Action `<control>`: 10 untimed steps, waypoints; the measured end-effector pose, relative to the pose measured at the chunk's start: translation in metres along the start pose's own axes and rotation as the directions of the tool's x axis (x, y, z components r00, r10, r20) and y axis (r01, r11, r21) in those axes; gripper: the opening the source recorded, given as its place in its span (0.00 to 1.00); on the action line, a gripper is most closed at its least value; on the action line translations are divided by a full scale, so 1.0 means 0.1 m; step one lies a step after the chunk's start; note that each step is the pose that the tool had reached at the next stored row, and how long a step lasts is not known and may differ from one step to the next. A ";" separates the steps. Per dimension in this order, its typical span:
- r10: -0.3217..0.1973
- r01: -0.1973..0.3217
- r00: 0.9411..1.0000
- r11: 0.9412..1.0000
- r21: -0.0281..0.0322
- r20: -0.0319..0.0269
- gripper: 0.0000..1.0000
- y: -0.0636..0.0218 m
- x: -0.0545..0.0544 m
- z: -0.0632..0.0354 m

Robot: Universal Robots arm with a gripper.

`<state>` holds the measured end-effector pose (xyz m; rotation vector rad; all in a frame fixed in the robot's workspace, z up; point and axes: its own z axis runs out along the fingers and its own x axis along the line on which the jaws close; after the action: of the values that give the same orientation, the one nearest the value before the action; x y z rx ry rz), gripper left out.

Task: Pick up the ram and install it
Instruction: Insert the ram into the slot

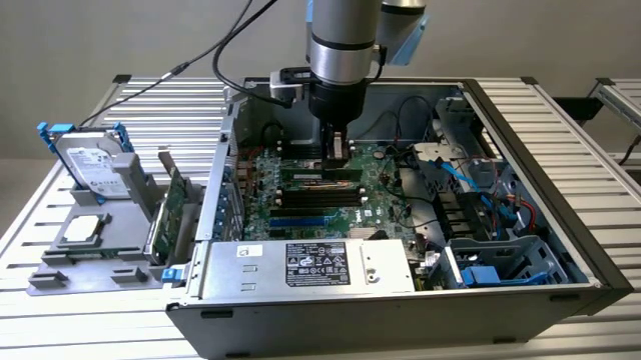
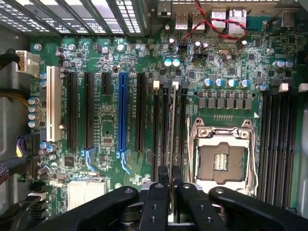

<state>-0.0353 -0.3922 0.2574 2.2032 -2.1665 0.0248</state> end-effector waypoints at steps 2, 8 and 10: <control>0.000 0.000 1.000 1.000 0.000 -0.003 0.14 0.000 0.01 0.008; 0.000 0.000 1.000 1.000 0.000 -0.008 0.14 -0.002 0.06 0.049; 0.000 0.000 1.000 1.000 0.000 -0.011 0.14 -0.003 0.06 0.070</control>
<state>-0.0351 -0.3984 0.2507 2.1975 -2.1610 0.0367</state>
